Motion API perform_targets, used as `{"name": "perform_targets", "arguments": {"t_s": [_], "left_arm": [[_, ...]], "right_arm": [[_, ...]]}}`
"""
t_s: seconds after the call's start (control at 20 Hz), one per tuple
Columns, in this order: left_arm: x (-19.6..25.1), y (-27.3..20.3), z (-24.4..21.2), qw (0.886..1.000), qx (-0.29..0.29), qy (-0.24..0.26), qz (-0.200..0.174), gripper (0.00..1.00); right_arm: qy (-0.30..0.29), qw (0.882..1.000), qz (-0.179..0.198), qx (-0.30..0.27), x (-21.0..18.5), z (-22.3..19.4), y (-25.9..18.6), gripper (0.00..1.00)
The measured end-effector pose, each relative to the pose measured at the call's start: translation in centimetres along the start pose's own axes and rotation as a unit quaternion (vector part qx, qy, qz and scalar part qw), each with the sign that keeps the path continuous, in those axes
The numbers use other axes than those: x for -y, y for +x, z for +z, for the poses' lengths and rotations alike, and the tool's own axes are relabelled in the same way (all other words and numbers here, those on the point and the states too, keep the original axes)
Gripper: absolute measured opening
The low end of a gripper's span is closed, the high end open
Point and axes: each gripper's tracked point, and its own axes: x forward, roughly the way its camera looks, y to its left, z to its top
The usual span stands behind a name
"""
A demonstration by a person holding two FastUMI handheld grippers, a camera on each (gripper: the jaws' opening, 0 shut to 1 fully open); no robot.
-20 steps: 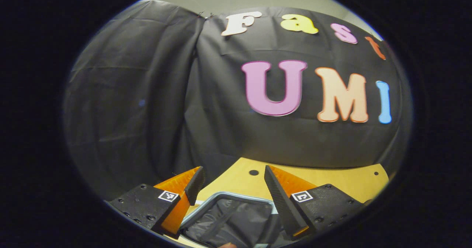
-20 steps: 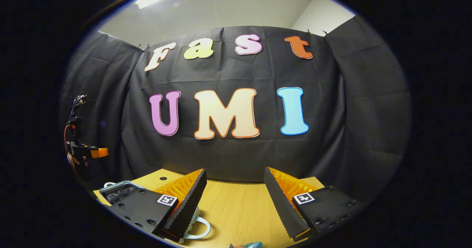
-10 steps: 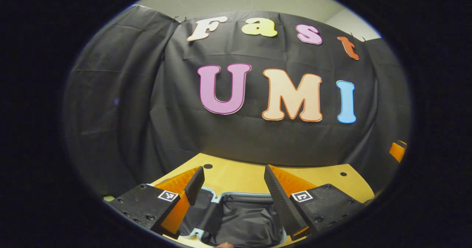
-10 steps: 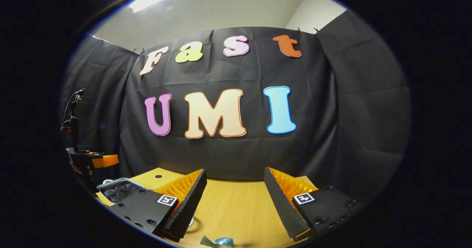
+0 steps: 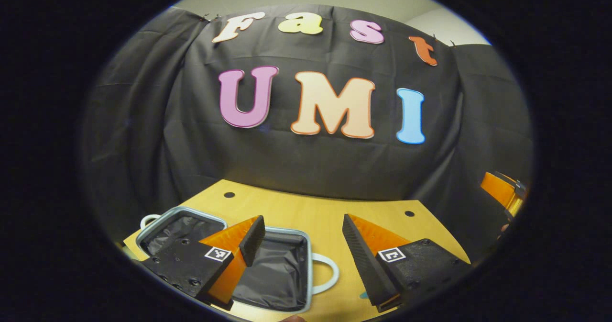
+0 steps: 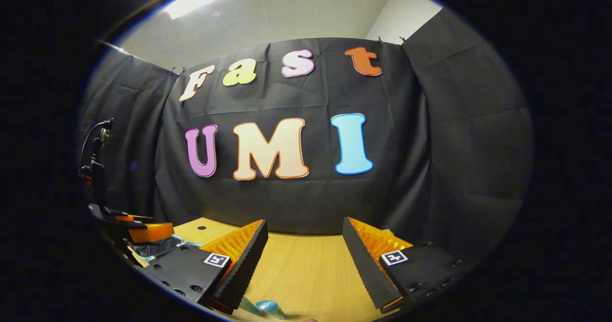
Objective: First open the suitcase, pack the skin care products into it, and then close the suitcase.
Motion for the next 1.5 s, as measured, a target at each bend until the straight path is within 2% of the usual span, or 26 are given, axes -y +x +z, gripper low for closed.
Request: {"name": "perform_targets", "arguments": {"t_s": [0.5,0.7,1.0,1.5], "left_arm": [[9.1,0.1,-9.5,0.993,-0.093,-0.007,-0.067,0.95],[10.3,-0.2,-13.1,0.988,-0.136,-0.013,-0.077,0.94],[10.5,0.0,-17.0,0.98,-0.178,-0.032,-0.078,0.96],[11.7,1.3,-23.3,0.97,-0.225,-0.036,-0.086,0.93]], "right_arm": [[-0.016,1.0,0.01,-0.014,2.8,-1.3,-1.4,0.98],[-0.023,0.999,0.011,-0.022,3.4,-2.1,-1.8,0.98],[-0.029,0.999,0.011,-0.035,3.7,-3.0,-2.1,0.98],[-0.034,0.997,0.028,-0.06,2.5,-6.4,-2.8,0.98]]}}
